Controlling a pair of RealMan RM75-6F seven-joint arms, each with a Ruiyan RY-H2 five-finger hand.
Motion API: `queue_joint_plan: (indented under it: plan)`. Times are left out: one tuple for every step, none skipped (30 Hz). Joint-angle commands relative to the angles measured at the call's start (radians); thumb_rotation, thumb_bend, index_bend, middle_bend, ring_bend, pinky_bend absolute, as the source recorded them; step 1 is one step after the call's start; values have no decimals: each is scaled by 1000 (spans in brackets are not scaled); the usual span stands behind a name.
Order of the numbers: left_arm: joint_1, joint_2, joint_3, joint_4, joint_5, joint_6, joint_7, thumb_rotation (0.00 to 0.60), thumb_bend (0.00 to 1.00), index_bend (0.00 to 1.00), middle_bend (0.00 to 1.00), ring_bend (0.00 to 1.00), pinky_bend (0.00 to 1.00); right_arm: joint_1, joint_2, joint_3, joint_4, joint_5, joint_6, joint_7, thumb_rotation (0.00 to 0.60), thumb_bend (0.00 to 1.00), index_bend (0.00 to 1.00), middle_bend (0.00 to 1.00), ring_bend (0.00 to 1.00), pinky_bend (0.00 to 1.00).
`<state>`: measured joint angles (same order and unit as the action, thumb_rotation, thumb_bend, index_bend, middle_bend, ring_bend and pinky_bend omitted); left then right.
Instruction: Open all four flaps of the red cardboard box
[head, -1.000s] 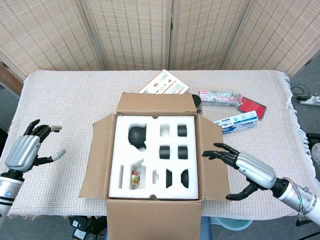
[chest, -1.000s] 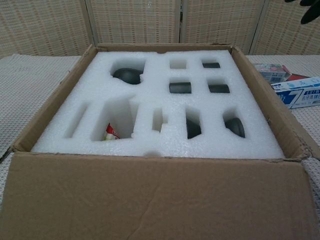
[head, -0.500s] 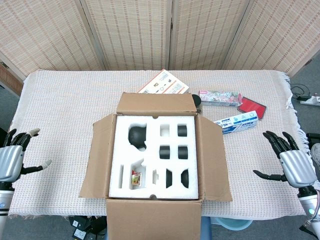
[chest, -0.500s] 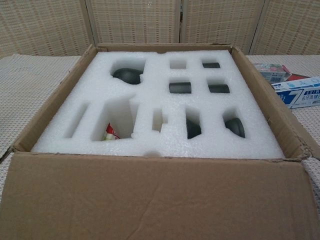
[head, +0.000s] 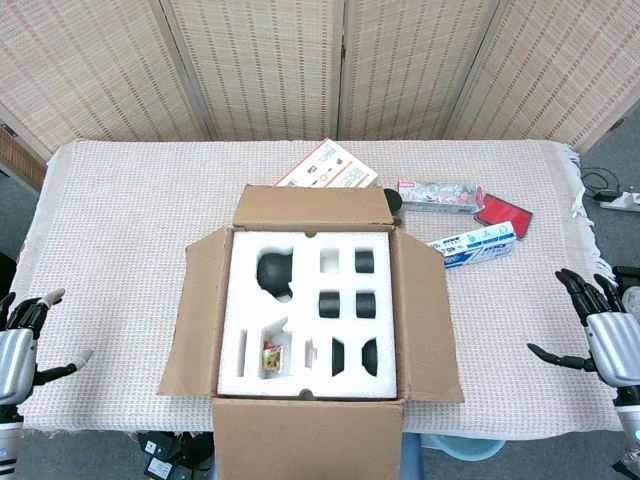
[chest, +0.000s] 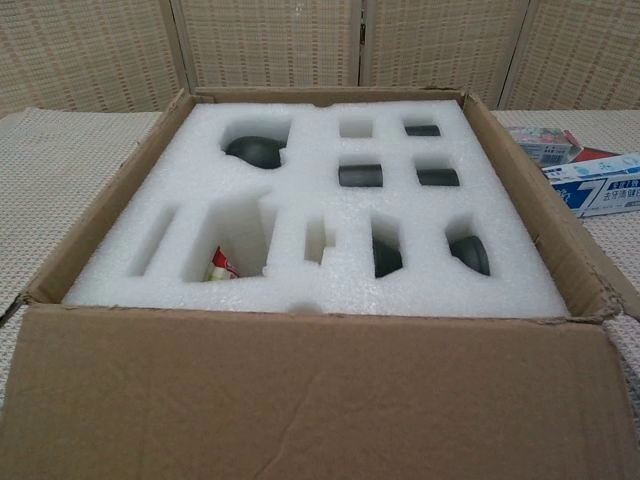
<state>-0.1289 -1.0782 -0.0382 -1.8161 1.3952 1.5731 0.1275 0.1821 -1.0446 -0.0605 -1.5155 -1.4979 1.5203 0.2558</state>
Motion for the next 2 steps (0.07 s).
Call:
queue_joint_plan:
  plan:
    - [16,-14,8,12,25,16,-1,515,180,192,273,200,0,-2,-5,5,32,-36,0,34,341,112,0,97,156,6]
    - [19,-17,10,16,33,19,-3,516,180,193,273,200,0,-3,-6,7,36,-41,0,34,341,112,0,97,156,6]
